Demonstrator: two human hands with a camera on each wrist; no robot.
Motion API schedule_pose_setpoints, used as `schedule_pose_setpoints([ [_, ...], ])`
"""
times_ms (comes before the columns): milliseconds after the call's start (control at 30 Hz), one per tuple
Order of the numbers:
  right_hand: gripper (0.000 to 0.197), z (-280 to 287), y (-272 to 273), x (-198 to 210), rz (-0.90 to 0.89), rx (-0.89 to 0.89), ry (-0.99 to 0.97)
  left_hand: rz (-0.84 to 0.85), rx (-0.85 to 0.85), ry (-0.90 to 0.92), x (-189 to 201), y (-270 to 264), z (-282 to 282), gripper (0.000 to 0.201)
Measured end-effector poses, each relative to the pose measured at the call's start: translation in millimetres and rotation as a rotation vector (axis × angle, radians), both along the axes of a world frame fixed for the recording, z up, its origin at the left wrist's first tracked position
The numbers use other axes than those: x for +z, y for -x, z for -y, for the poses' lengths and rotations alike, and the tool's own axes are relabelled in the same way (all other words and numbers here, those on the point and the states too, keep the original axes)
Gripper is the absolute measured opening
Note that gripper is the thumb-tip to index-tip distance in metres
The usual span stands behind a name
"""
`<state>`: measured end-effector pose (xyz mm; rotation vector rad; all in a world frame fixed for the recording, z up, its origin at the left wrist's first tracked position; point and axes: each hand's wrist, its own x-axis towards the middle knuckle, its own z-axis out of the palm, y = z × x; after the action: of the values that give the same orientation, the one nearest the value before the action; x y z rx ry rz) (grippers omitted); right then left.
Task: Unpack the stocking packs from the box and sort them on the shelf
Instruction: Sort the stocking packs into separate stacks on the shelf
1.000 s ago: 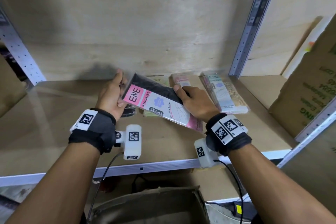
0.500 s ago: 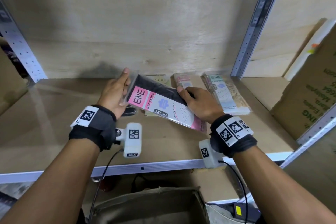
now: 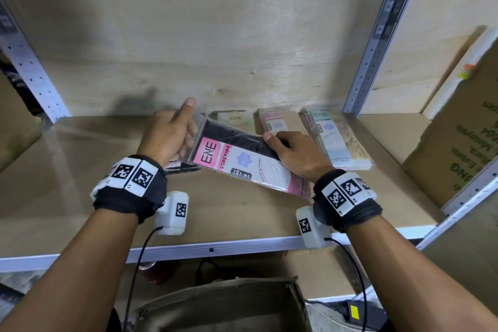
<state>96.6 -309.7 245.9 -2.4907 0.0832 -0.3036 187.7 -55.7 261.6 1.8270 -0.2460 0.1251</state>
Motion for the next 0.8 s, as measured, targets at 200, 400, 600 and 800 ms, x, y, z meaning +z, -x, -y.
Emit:
schedule_pose_setpoints([
  [200, 0.052, -7, -1, 1, -0.023, -0.011, -0.107, -0.306, -0.214, 0.396, 4, 16, 4, 0.041],
  [400, 0.04, -15, -1, 1, -0.151, -0.012, -0.405, -0.49, -0.141, 0.734, -3, 12, 3, 0.04],
  [600, 0.019, -15, 3, 12, -0.146, -0.069, -0.954, -0.452, -0.147, 0.435, -8, 11, 7, 0.079],
  [800, 0.01, -34, 6, 16, -0.077, -0.007, -1.134, -0.035, -0.115, -0.105, -17, 45, 53, 0.046],
])
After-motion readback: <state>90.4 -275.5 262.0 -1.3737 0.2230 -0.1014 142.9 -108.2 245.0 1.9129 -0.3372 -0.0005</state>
